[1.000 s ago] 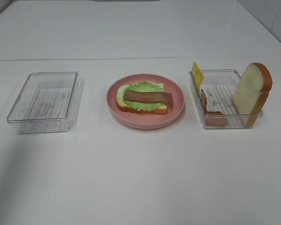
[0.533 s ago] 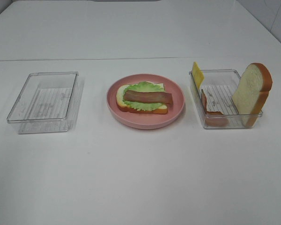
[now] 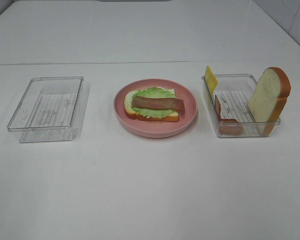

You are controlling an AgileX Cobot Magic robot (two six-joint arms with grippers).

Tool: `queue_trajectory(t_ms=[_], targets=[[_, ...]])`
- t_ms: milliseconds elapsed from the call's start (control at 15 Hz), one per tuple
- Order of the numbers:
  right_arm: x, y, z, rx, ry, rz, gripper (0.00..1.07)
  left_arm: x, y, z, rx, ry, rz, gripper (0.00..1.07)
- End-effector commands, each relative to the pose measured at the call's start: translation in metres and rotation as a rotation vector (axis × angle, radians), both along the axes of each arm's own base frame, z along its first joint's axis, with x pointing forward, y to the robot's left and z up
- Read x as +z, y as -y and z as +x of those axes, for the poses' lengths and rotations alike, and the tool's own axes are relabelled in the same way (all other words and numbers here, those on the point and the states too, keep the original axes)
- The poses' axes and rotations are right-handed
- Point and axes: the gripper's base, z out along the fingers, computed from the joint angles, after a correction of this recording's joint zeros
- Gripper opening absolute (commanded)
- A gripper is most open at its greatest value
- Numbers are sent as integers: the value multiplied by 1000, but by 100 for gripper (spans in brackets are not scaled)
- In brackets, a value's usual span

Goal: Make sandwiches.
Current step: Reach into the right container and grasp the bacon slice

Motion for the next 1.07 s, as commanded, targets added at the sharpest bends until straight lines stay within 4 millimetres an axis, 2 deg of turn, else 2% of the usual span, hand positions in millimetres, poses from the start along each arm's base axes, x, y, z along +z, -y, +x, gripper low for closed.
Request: queue_trajectory(t_ms=[67,533,1067], targets=[[-1,0,-3,-1,25,-9,85,-8,1,-3,-5,39,-21,98],[-1,0,-3,-1,25,-9,85,-6,-3,-43,-1,293,-48,98],[-1,0,-3,0,20,-8,85,-6,-3,-44,-4,303,-49,98]])
